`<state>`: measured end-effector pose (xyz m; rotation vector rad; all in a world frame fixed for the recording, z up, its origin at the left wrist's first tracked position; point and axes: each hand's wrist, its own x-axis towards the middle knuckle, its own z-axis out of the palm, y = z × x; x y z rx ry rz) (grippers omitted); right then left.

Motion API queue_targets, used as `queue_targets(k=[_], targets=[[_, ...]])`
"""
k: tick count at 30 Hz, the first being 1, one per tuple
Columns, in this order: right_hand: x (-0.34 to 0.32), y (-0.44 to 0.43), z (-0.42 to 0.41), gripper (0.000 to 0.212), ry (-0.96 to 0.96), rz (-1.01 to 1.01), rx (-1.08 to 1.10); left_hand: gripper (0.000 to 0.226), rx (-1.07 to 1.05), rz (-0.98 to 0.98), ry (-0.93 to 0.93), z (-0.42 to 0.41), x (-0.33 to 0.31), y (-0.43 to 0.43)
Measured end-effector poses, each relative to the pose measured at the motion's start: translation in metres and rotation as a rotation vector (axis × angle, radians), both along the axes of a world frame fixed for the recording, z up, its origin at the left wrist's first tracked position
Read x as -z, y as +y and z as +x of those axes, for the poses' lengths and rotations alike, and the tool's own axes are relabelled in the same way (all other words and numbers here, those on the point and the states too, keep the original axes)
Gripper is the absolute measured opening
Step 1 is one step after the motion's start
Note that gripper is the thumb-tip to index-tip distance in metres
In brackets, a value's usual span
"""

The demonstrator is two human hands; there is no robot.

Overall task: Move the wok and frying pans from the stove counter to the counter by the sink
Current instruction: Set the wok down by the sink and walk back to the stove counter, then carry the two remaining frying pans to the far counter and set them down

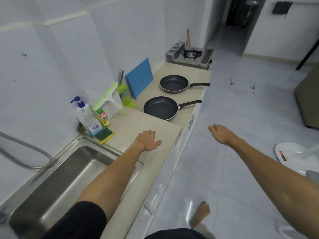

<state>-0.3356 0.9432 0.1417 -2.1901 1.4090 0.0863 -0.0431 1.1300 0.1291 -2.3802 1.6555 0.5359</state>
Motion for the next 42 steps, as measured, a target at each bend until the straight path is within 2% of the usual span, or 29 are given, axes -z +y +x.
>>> queue_targets(k=[9, 12, 15, 18, 22, 26, 33, 38, 42], targets=[[0.021, -0.235, 0.003, 0.067, 0.122, 0.037, -0.063, 0.067, -0.183, -0.119, 0.063, -0.004, 0.040, -0.193], [0.022, -0.292, 0.015, 0.073, 0.193, 0.077, -0.096, 0.066, -0.215, -0.133, 0.139, -0.012, 0.045, -0.242], [0.030, -0.343, 0.041, 0.072, 0.202, 0.066, -0.182, 0.066, -0.226, -0.109, 0.121, -0.008, 0.054, -0.286], [0.036, -0.392, 0.072, 0.071, 0.225, 0.081, -0.240, 0.068, -0.332, -0.123, 0.172, 0.006, 0.061, -0.329], [0.048, -0.459, 0.121, 0.070, 0.220, 0.083, -0.294, 0.078, -0.635, -0.296, 0.376, 0.019, 0.077, -0.384], [0.056, -0.510, 0.160, 0.069, 0.252, 0.120, -0.329, 0.082, -0.755, -0.326, 0.483, 0.017, 0.094, -0.428], [0.070, -0.587, 0.215, 0.072, 0.285, 0.143, -0.402, 0.074, -0.941, -0.332, 0.533, 0.034, 0.111, -0.474], [0.090, -0.622, 0.248, 0.058, 0.258, 0.086, -0.473, 0.052, -1.128, -0.371, 0.576, 0.030, 0.129, -0.494], [0.105, -0.650, 0.278, 0.046, 0.230, 0.080, -0.531, 0.048, -1.294, -0.381, 0.622, 0.012, 0.140, -0.510]])
